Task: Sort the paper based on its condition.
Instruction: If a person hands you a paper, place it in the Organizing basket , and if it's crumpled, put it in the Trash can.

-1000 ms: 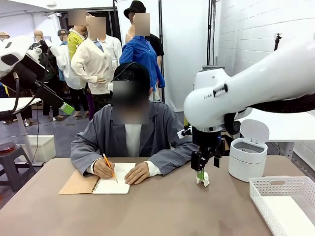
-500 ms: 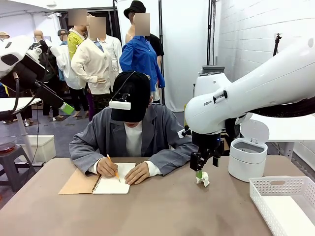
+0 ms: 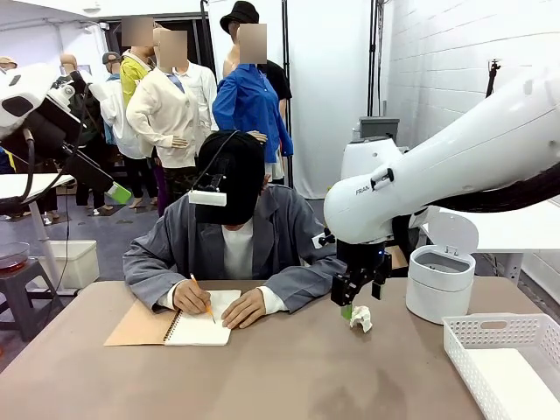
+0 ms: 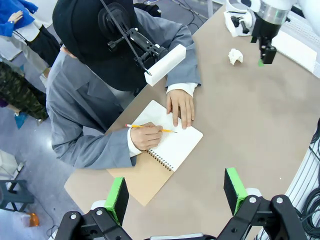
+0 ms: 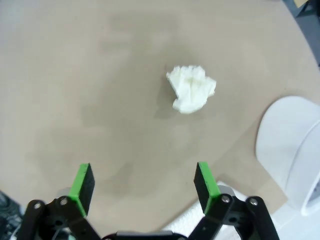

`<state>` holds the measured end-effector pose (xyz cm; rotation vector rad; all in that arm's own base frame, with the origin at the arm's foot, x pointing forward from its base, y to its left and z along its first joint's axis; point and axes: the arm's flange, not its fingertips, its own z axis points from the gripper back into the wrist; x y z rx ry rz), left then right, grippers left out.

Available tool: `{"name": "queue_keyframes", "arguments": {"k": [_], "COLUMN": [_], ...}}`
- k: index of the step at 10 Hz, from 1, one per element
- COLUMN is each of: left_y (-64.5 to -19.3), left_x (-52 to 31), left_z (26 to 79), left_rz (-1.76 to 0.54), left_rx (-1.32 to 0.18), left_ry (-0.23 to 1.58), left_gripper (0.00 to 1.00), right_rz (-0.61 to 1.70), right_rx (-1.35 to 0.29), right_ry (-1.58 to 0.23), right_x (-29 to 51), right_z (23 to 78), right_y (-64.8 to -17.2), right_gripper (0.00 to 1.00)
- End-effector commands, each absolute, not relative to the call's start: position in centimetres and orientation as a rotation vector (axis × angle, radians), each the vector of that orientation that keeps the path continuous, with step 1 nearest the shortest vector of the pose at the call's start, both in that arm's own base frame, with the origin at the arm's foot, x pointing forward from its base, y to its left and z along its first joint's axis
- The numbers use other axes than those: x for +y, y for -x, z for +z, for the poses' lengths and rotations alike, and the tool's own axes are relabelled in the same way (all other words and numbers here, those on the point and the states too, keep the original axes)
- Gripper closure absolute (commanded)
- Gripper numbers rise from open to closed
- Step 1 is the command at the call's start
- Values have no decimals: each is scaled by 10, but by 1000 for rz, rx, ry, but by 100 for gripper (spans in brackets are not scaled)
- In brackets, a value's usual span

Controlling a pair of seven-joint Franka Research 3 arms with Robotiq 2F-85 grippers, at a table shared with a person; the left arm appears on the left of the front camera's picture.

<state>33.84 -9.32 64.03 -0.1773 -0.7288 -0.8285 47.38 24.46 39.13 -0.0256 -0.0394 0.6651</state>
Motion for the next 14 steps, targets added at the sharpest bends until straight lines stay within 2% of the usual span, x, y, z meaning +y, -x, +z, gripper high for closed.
{"name": "queue_keyframes", "arguments": {"k": [1,7,14], "left_y": [-338,-338,-338], "left_x": [-93,-93,-93], "left_z": [641,641,641], "left_rz": [-826,-826,-826], "left_rx": [-722,-722,-722], "left_ry": [188,188,188], "left_gripper": [0,0,0], "right_rz": [602,467,397], "right_rx": [-58,-59,-19], "right_ry": [51,118,77], "right_x": [256,245,227], "right_z": [373,332,301], "right_y": [-500,-534,-547], "right_gripper": [0,0,0]}}
